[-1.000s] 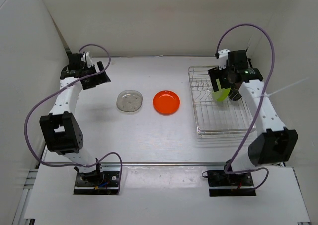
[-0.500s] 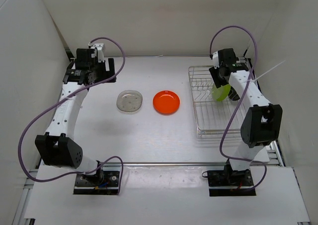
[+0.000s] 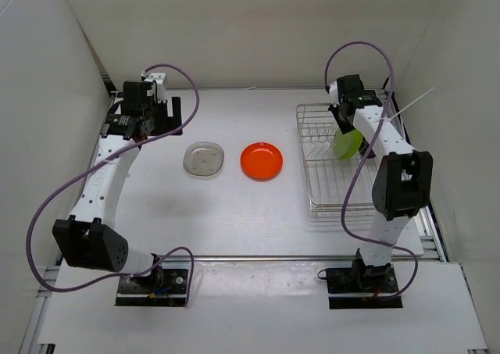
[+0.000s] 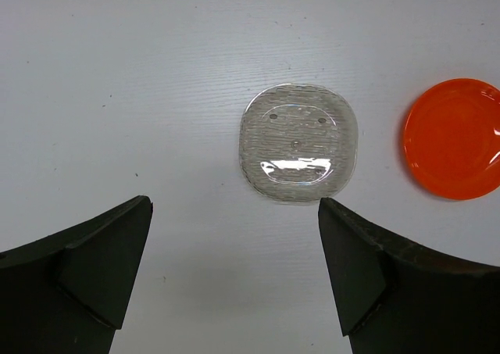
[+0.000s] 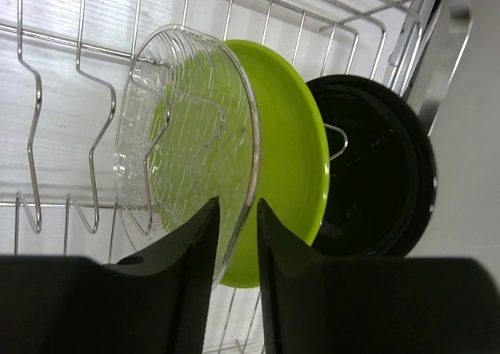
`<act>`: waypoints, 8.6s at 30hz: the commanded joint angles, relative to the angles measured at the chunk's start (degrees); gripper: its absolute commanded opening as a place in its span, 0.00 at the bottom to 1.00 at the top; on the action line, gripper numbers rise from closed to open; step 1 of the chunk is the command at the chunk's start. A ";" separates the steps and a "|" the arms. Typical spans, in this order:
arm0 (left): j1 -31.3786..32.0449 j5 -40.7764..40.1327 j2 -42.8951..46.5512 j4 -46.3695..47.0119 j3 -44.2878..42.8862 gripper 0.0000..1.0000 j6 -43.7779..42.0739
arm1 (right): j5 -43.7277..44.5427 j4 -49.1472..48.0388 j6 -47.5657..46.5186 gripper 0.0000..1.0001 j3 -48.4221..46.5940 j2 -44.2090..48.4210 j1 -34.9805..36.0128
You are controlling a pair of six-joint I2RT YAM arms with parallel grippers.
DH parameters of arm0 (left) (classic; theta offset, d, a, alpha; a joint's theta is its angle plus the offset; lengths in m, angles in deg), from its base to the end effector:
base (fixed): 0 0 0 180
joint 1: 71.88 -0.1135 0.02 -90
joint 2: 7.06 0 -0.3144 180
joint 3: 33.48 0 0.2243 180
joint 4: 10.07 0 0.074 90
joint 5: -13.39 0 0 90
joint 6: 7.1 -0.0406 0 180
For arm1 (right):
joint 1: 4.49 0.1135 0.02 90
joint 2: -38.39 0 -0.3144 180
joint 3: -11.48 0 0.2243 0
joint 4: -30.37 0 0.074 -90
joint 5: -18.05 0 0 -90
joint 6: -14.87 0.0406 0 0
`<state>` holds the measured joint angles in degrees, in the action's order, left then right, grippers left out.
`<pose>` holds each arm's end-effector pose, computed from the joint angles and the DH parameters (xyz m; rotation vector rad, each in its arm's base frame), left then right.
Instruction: Unload the plates from the dish rack
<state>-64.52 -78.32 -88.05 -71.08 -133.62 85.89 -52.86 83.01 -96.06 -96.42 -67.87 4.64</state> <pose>0.2659 -0.0331 0.4211 0.0724 2.3006 -0.0585 0.4000 0.0508 0.3344 -0.4952 2.4076 -0.4997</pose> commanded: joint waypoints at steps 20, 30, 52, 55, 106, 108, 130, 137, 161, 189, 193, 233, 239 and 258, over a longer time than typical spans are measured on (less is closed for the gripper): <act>0.03 -1.18 3.56 1.46 2.00 0.99 -0.70 | 14.75 4.18 10.03 0.00 -8.51 -2.29 4.15; 0.03 3.20 1.63 2.60 2.00 0.99 -1.23 | 21.69 6.38 8.01 0.00 -14.49 2.45 4.15; 24.81 24.66 -23.68 3.48 -37.36 0.98 6.33 | -36.57 12.36 10.29 0.00 -6.23 29.00 2.48; 26.92 24.13 -26.32 3.48 -38.87 0.98 6.86 | -41.32 12.36 10.91 0.00 -6.23 29.00 2.48; 6.28 24.63 -20.43 -13.02 -26.89 0.11 -39.09 | -41.33 9.28 8.27 1.00 11.52 44.47 -2.79; 4.17 26.84 -21.14 -14.88 -27.53 0.11 -40.85 | -40.71 9.28 8.27 1.00 12.13 45.08 -2.80; -3.84 35.20 -29.93 -13.05 -21.99 0.11 -65.39 | -41.94 8.75 7.22 1.00 14.60 44.56 -4.91; -4.37 35.20 -35.02 -14.18 -24.19 0.11 -65.39 | -42.47 8.75 7.22 1.00 14.60 44.03 -5.43; -4.37 37.84 -41.35 -8.38 -23.31 0.23 -60.82 | -43.53 8.75 7.22 1.00 15.65 44.03 -6.49; -3.84 35.48 -26.52 7.15 -13.40 1.00 -40.47 | -32.57 4.89 9.94 1.00 18.55 41.32 -7.54; -2.53 26.19 -16.59 11.56 -8.64 1.00 -31.56 | -29.03 4.89 8.80 1.00 16.71 36.84 -7.54; -8.06 20.52 9.54 11.39 4.63 1.00 -5.00 | -9.78 -0.74 4.32 0.15 -0.17 1.49 -8.07; -7.53 21.05 9.54 12.53 6.31 1.00 -5.00 | -7.76 1.28 6.95 0.00 -0.79 1.49 -8.07; -7.53 21.67 10.06 13.06 6.92 1.00 -5.53 | -1.08 14.82 25.59 0.00 -11.68 -0.97 -8.07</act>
<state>-72.28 -58.13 -79.70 -59.36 -126.50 80.55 -54.28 94.84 -75.33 -106.23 -70.10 -3.39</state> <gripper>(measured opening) 0.992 0.023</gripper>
